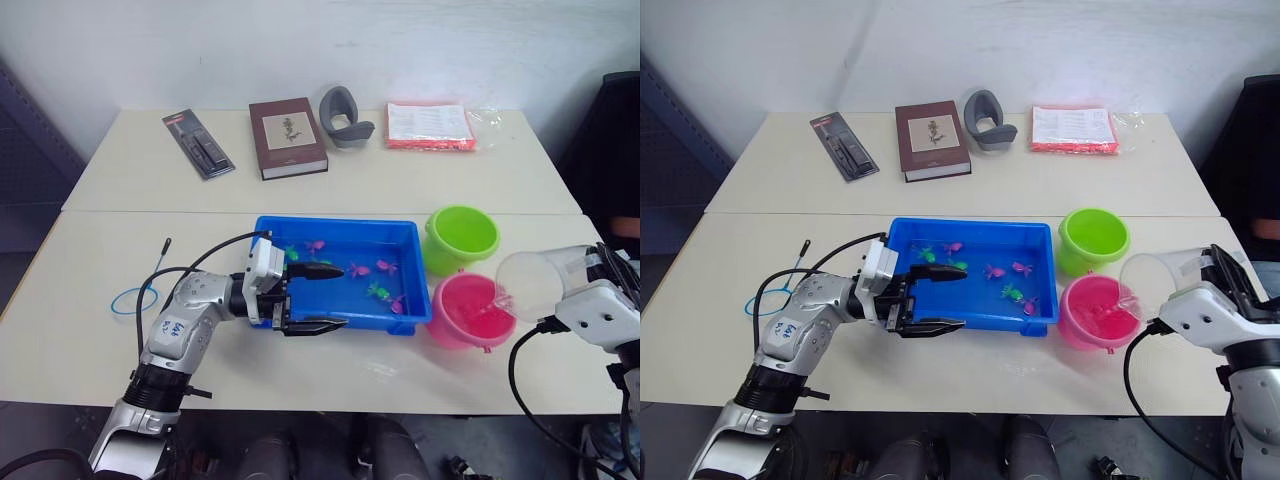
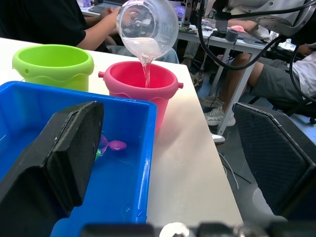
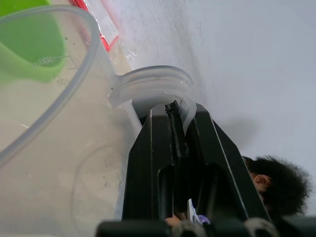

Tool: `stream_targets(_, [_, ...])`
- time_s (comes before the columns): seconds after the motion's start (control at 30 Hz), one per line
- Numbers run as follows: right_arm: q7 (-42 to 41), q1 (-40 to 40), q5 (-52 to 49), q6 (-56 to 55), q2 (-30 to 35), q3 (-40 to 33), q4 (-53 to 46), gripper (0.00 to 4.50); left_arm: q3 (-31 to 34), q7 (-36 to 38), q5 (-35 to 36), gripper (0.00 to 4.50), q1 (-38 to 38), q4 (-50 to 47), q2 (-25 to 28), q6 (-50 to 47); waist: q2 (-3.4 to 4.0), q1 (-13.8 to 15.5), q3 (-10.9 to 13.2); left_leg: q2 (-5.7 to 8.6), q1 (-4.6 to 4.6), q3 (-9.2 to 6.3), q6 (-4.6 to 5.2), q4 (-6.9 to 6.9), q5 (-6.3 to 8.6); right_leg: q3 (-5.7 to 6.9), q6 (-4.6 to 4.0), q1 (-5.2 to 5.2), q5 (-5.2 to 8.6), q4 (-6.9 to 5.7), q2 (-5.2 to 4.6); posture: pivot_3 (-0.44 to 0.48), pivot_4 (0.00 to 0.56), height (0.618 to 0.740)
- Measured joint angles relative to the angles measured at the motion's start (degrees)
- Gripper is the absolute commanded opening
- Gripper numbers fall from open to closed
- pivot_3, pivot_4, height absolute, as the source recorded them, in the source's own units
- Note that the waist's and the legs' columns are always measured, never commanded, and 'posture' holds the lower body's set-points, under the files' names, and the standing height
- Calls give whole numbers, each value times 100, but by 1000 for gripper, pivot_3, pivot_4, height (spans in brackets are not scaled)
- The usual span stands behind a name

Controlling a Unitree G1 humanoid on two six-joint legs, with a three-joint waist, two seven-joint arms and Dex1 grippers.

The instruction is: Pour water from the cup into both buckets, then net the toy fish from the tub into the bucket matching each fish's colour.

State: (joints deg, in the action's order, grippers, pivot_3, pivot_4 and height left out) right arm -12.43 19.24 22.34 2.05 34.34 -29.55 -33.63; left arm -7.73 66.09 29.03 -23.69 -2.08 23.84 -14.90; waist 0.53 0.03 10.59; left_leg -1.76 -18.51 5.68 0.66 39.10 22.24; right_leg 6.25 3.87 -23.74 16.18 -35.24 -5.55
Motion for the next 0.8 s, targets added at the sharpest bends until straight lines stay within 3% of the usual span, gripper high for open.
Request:
stream_targets(0.17, [-345, -284, -1056, 569, -545, -14, -56, 20, 69, -48, -1, 4500, 48, 1, 3, 67, 0, -4, 0, -2, 0, -3, 1, 0, -1, 2, -1, 0, 0, -2, 0, 0, 150, 740])
stream_targets(0.27, [-448, -654, -1992, 1533, -967, -188, -329, 20, 211, -119, 1, 4500, 62, 4, 3, 90, 1, -4, 0, 0, 0, -4, 3, 4, -2, 2, -1, 0, 0, -9, -6, 0, 150, 740])
stream_targets(0.4, [-446, -1419, -3009, 3103, -992, -502, -516, 20, 450, -343, 50, 4500, 56, 8, -75, 53, 0, -14, 0, 0, 0, -5, 9, 5, 0, 2, -1, 0, 0, -11, -13, 0, 150, 740])
stream_targets(0.6, [-106, -2930, -3252, 5118, -40, -406, -255, 20, 454, -546, -113, 4500, -5, 52, -81, 134, 1, -10, 0, 2, -12, -6, 13, 5, -2, 6, -2, -12, 0, -19, -15, 0, 150, 740])
stream_targets(0.8, [-79, -3266, -2850, 5190, 858, 427, 473, 20, 488, -749, -157, 4500, -32, 63, -141, 299, -1, 16, 0, 15, -78, -13, 20, 13, -7, 29, 6, -57, -5, -29, -8, 0, 150, 740])
